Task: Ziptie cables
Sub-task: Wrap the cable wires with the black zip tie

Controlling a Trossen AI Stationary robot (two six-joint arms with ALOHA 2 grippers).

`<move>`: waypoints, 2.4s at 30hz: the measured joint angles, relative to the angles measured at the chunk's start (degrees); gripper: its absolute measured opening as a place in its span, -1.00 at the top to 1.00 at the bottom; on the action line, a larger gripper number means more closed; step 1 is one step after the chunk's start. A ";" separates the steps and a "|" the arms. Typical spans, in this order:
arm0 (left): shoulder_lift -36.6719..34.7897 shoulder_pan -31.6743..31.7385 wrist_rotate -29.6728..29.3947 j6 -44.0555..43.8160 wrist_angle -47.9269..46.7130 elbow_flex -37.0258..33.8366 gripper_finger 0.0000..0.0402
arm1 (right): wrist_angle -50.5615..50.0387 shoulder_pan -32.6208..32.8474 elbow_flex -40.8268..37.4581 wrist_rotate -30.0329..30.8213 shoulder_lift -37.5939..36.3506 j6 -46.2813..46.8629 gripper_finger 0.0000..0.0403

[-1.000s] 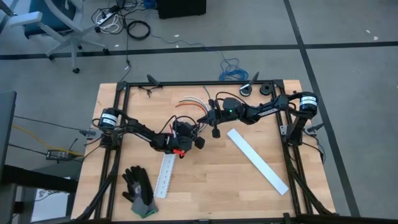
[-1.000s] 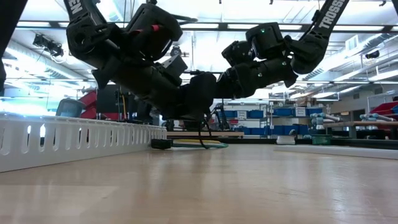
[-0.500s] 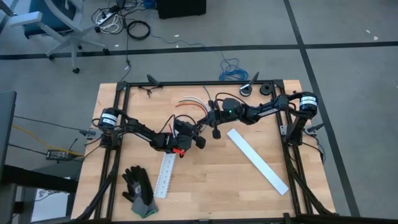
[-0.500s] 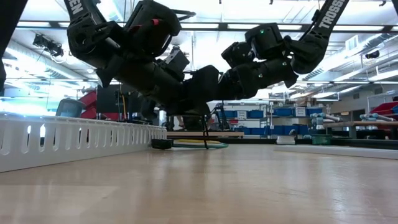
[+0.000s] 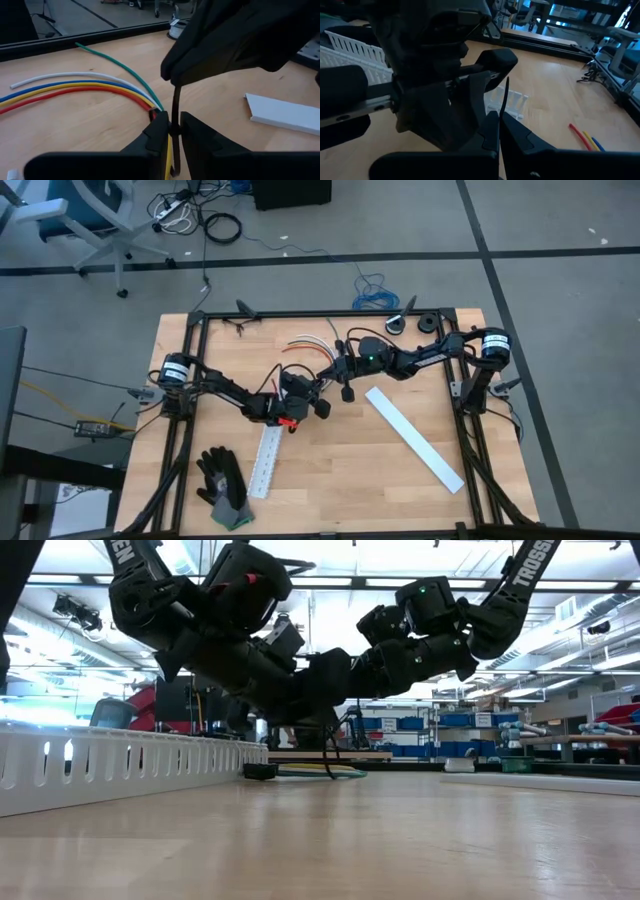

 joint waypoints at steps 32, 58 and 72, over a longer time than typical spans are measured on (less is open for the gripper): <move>0.09 -0.13 0.05 1.72 -2.75 0.00 0.93 | 0.35 -2.20 -0.02 -0.28 -1.10 1.90 1.00; 0.01 -0.15 2.13 0.67 -6.59 0.00 0.93 | 0.07 -11.03 -0.04 -0.40 -12.16 4.27 1.00; -0.09 -0.13 2.10 -3.27 -10.38 0.11 0.93 | -0.58 -15.35 -0.10 -1.39 -15.31 5.40 1.00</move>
